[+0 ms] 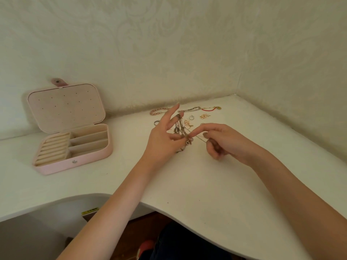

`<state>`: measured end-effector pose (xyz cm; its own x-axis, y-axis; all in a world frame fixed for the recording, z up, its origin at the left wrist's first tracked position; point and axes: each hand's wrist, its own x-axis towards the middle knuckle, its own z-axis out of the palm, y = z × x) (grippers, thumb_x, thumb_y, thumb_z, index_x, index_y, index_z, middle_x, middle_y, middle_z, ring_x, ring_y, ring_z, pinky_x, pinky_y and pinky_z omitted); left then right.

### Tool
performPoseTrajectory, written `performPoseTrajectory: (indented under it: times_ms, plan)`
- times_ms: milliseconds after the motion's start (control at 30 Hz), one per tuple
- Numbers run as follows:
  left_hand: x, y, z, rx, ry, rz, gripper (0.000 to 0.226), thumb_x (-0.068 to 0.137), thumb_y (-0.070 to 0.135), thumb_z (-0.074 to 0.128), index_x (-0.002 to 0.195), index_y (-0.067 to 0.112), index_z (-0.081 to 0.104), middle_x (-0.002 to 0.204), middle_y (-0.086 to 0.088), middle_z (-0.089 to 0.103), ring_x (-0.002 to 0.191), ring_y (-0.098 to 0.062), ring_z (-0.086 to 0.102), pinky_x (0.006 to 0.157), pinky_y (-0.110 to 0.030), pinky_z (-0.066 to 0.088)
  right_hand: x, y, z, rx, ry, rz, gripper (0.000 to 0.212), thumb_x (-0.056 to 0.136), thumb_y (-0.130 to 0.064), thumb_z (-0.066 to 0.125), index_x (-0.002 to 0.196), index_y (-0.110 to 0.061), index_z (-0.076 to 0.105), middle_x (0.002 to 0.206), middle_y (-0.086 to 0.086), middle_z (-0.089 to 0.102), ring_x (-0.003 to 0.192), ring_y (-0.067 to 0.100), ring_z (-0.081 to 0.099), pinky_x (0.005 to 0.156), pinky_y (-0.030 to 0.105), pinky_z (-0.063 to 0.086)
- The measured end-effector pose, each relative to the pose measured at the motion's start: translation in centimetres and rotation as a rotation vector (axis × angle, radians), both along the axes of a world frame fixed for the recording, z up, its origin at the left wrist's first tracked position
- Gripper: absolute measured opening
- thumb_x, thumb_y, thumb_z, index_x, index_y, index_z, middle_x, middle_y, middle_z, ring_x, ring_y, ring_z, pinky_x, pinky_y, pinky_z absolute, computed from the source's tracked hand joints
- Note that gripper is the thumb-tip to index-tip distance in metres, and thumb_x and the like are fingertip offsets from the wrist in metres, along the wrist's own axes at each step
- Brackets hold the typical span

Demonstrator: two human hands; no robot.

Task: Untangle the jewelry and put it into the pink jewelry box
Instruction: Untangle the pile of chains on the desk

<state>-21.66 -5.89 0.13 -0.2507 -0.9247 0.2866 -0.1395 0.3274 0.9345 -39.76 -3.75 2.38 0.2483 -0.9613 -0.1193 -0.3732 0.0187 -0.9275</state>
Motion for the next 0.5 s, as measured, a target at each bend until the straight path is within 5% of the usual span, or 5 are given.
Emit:
performPoseTrajectory:
  times_ms: [100, 200, 400, 500]
  plan:
    - [0.0, -0.2, -0.1, -0.058, -0.042, 0.025, 0.089, 0.072, 0.000, 0.073, 0.138, 0.043, 0.031, 0.133, 0.020, 0.051, 0.099, 0.000, 0.064, 0.081, -0.029, 0.056, -0.1, 0.0, -0.3, -0.093, 0.108, -0.026, 0.038, 0.099, -0.013, 0.034, 0.100, -0.030, 0.067, 0.062, 0.006, 0.070, 0.039, 0.018, 0.050, 0.044, 0.022, 0.035]
    - [0.0, -0.5, -0.5, -0.166, -0.135, 0.069, 0.086, 0.071, 0.006, 0.077, 0.136, 0.041, 0.033, 0.126, 0.029, 0.048, 0.109, 0.007, 0.054, 0.088, -0.026, 0.051, -0.2, -0.3, -0.7, -0.188, 0.225, -0.100, 0.021, 0.091, -0.027, 0.058, 0.109, -0.038, 0.063, 0.045, 0.001, 0.060, 0.036, 0.019, 0.047, 0.040, 0.021, 0.039]
    - [-0.2, -0.7, -1.0, -0.314, -0.323, 0.102, 0.070, 0.077, 0.012, 0.072, 0.137, 0.030, 0.041, 0.143, 0.009, 0.044, 0.122, 0.001, 0.041, 0.093, 0.001, 0.028, 0.1, -0.5, -1.2, -0.197, 0.378, -0.094, 0.084, 0.064, -0.051, 0.079, 0.133, -0.058, 0.032, 0.048, -0.006, 0.057, 0.046, 0.013, 0.056, 0.049, 0.026, 0.046]
    - [0.0, -1.0, -1.4, -0.368, -0.362, 0.130, 0.066, 0.076, 0.000, 0.066, 0.133, 0.027, 0.047, 0.140, 0.012, 0.044, 0.111, -0.003, 0.051, 0.089, -0.004, 0.036, 0.2, -0.5, -1.3, -0.229, 0.395, -0.071, 0.099, 0.060, -0.052, 0.081, 0.138, -0.057, 0.020, 0.050, -0.011, 0.056, 0.047, -0.001, 0.051, 0.066, 0.030, 0.049]
